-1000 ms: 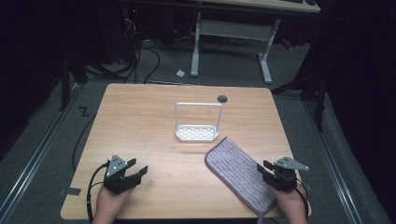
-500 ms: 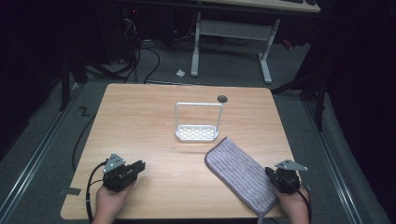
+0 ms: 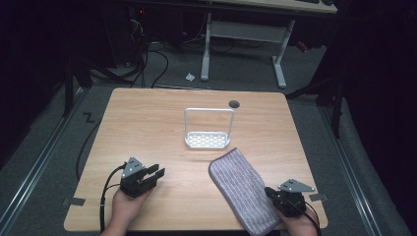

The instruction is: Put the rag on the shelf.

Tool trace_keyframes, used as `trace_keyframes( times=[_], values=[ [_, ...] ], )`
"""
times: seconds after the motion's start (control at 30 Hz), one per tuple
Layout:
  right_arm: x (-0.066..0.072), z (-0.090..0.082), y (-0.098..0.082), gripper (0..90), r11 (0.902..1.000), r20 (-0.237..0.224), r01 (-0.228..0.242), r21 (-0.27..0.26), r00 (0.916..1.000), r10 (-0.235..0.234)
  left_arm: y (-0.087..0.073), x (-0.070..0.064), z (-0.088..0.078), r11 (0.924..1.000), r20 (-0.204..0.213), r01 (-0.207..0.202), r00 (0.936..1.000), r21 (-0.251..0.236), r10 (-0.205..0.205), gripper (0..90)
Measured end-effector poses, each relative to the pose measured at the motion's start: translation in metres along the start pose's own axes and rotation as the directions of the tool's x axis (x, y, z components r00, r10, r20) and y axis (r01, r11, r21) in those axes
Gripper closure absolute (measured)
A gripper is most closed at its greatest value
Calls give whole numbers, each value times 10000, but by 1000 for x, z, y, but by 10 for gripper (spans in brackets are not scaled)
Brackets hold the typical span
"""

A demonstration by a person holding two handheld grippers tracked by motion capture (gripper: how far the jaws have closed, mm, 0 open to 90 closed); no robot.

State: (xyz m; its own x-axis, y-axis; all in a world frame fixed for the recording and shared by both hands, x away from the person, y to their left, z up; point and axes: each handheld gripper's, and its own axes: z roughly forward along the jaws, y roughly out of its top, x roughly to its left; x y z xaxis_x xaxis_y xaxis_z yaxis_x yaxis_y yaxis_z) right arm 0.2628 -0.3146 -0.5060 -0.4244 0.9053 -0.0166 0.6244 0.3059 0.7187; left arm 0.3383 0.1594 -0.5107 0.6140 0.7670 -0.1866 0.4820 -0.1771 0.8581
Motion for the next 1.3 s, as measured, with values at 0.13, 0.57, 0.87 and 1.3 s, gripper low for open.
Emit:
trace_keyframes(
  times=[0.13,0.57,0.87,1.3],
  values=[
    [-10,6,-4,894,9991,260,-210,365,9995,201,-4,4,-5,9998,-29,210,9998,-24,-210,659],
    [41,16,3,894,9965,-1569,698,456,9857,-618,1,-61,24,9930,1542,-972,9843,674,859,604],
    [48,12,11,892,9946,-1285,1041,-63,9862,-1040,4,-121,68,9771,2964,-1624,9480,1372,1160,560],
    [46,28,7,892,9961,-1878,828,320,9793,-754,-9,-142,81,9325,2722,-3048,9299,1936,2474,617]
  ],
)
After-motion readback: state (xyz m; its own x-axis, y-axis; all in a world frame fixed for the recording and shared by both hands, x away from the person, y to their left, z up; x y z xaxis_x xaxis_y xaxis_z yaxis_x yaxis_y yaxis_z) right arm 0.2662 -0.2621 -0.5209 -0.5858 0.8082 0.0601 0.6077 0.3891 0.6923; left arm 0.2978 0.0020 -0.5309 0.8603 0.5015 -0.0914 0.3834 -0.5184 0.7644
